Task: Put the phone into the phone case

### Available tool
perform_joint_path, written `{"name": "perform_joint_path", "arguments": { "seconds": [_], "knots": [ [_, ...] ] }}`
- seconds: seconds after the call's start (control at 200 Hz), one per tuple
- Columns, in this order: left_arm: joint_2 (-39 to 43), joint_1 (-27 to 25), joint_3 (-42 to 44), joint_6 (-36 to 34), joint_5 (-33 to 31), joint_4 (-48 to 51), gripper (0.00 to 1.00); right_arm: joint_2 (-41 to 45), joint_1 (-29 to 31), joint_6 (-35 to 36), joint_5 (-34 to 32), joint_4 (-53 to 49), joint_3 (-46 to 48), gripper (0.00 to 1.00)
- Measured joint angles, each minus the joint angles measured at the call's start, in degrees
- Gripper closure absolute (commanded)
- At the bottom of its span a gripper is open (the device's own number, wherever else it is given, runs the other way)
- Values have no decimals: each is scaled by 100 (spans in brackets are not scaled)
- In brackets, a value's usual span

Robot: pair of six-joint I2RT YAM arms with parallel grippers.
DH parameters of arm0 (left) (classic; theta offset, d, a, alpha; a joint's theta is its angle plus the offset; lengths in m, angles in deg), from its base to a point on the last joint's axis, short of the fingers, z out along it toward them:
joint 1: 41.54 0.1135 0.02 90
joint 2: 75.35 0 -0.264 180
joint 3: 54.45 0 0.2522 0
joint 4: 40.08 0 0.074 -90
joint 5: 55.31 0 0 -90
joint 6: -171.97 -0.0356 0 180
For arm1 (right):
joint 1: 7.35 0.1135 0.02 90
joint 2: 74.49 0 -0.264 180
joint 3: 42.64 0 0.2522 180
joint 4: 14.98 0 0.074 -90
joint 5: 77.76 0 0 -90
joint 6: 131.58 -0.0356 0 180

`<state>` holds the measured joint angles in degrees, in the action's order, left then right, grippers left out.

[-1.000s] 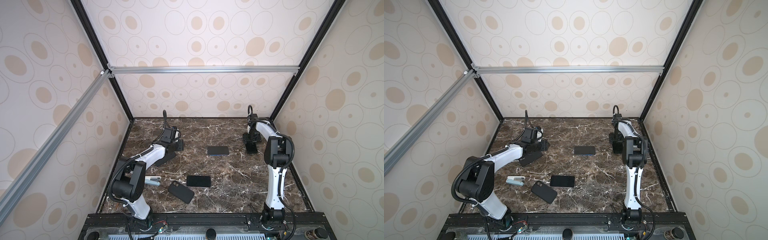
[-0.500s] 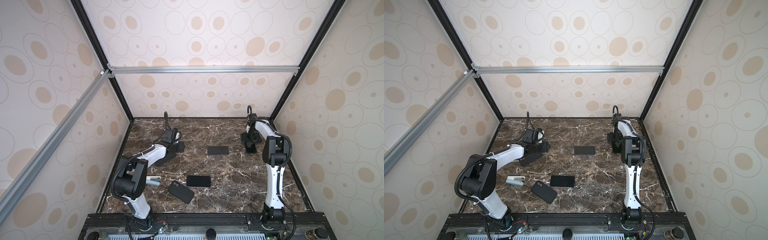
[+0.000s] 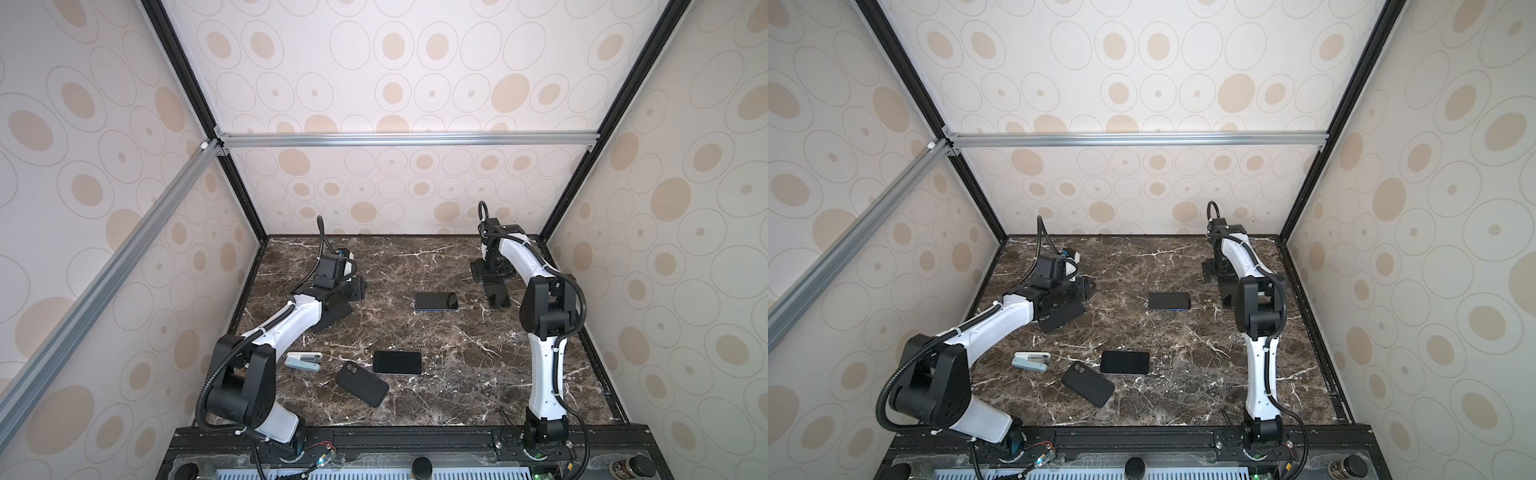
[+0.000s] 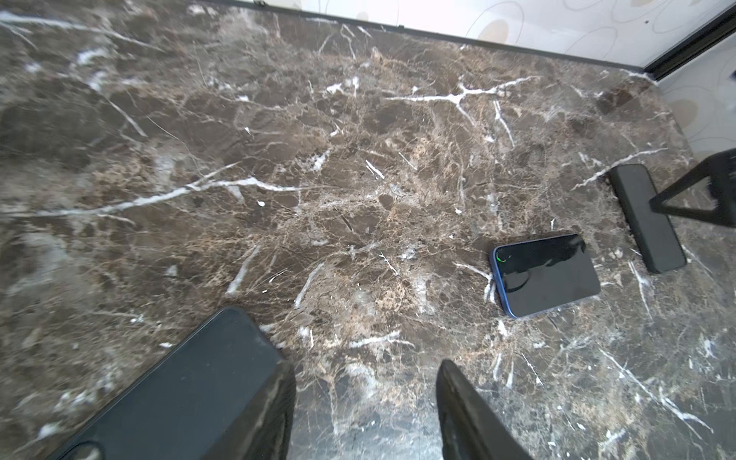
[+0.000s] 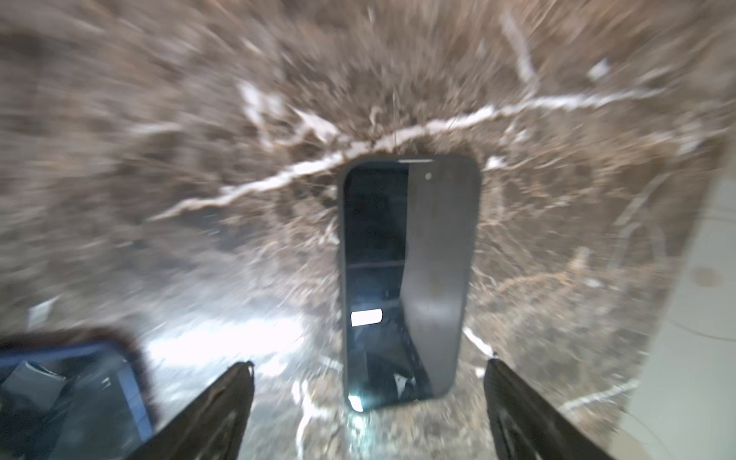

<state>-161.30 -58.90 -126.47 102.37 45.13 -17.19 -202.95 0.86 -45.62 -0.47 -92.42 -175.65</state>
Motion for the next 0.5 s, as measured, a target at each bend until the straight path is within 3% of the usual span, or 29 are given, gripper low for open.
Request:
{"name": "perform_joint_path", "arguments": {
  "seconds": [0.27,0.5],
  "knots": [
    [988,-7,433,-173,-153,385,42,1886,1346,216,-31,227,686,12],
    [1980,-7,560,-245,-190,927,42,2841,3075,1069,1235,1187,2841,13]
  ]
}}
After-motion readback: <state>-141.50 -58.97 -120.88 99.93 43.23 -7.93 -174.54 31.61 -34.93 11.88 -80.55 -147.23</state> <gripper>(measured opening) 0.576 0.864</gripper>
